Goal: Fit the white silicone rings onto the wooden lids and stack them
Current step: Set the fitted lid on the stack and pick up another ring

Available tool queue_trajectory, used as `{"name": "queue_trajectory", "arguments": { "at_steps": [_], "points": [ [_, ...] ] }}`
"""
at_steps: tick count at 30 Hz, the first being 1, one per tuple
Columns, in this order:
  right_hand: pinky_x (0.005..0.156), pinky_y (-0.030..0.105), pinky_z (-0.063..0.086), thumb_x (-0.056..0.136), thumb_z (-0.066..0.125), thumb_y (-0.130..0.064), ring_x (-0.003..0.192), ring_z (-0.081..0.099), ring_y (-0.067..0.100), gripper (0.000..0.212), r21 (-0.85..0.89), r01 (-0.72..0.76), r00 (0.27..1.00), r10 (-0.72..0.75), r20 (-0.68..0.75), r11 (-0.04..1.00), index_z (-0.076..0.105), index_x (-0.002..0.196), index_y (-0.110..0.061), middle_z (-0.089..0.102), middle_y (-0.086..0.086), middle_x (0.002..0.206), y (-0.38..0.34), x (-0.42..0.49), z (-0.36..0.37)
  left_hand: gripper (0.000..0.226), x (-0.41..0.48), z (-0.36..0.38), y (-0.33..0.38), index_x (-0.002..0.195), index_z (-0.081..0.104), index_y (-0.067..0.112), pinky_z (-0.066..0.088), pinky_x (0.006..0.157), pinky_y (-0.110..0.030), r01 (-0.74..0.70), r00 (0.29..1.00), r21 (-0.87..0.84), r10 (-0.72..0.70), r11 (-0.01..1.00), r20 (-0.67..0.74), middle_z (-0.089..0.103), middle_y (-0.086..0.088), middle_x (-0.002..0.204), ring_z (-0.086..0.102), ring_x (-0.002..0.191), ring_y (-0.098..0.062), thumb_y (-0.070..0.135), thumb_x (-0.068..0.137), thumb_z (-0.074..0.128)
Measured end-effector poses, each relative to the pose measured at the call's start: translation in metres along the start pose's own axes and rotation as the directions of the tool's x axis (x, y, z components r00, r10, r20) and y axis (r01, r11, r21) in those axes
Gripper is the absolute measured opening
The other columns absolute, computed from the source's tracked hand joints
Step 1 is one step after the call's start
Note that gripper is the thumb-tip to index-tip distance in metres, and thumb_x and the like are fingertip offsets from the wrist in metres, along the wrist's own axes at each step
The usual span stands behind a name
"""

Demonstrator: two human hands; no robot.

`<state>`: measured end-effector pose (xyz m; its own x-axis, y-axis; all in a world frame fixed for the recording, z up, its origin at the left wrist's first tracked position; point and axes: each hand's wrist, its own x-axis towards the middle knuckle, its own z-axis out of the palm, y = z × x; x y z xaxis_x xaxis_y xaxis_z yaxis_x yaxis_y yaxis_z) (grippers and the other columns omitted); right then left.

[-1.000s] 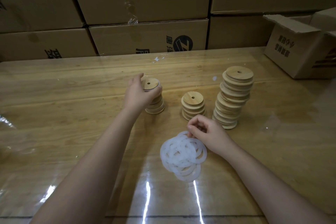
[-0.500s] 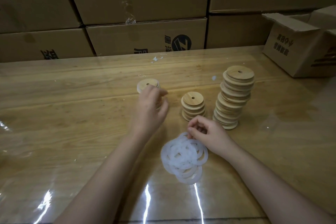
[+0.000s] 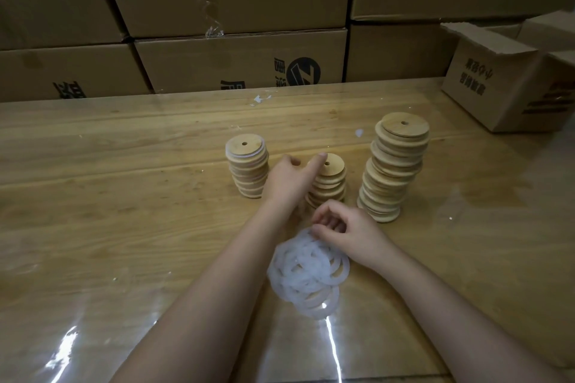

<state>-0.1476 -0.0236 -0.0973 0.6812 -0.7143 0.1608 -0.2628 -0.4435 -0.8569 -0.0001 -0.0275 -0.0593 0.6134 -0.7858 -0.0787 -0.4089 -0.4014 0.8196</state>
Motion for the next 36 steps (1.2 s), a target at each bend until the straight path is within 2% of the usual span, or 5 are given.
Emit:
{"name": "queue_trajectory", "arguments": {
  "at_steps": [8,14,19,25,36],
  "points": [
    [0.061,0.011,0.042,0.080,0.069,-0.018,0.065,0.054,-0.002,0.016,-0.004,-0.005,1.000,0.005,0.003,1.000,0.062,0.078,-0.033,0.059,-0.022,0.068,-0.003,-0.002,-0.002,0.040,0.005,0.004,0.005,0.073,0.057,0.016,0.050,0.073,-0.035,-0.014,0.997,-0.067,0.019,0.998,0.076,0.059,0.004,0.068,0.061,0.075,-0.019,0.052,0.071,0.073],
    [0.062,0.013,0.044,0.083,0.064,-0.015,0.067,0.056,-0.001,0.014,0.019,-0.019,1.000,0.019,0.015,1.000,0.063,0.081,-0.030,0.063,-0.018,0.072,-0.007,-0.004,-0.002,0.030,-0.007,-0.009,-0.001,0.094,0.057,0.013,0.041,0.062,-0.021,-0.138,0.988,-0.249,0.115,0.959,-0.103,0.057,0.007,0.076,0.054,0.072,-0.010,0.035,0.081,0.072],
    [0.074,0.020,0.047,0.078,0.048,0.006,0.083,0.059,0.006,0.039,0.006,-0.001,0.992,0.000,0.125,1.000,0.062,0.085,-0.030,0.063,-0.010,0.091,-0.013,-0.005,-0.007,0.016,-0.031,-0.025,-0.014,0.093,0.058,0.008,0.038,0.046,-0.011,-0.226,0.974,-0.455,0.184,0.862,-0.135,0.058,-0.001,0.077,0.053,0.052,0.000,0.020,0.087,0.067],
    [0.080,0.023,0.045,0.077,0.059,-0.001,0.093,0.053,0.013,0.032,-0.085,0.066,0.961,-0.040,0.274,0.994,0.067,0.095,-0.025,0.051,-0.009,0.106,-0.016,-0.009,-0.011,0.010,-0.056,-0.034,-0.044,0.091,0.056,0.009,0.042,0.043,-0.017,-0.200,0.980,-0.576,0.171,0.792,-0.105,0.061,0.000,0.079,0.059,0.054,-0.004,0.014,0.088,0.064],
    [0.085,0.014,0.035,0.080,0.067,-0.012,0.101,0.049,0.006,0.015,-0.192,0.180,0.975,-0.149,0.165,0.965,0.061,0.083,-0.026,0.059,-0.014,0.103,-0.010,-0.010,-0.004,0.012,-0.058,-0.031,-0.060,0.093,0.055,0.019,0.050,0.047,-0.026,-0.181,0.978,-0.657,0.203,0.732,-0.043,0.067,-0.005,0.091,0.069,0.067,-0.024,0.010,0.089,0.061]
  ]
}}
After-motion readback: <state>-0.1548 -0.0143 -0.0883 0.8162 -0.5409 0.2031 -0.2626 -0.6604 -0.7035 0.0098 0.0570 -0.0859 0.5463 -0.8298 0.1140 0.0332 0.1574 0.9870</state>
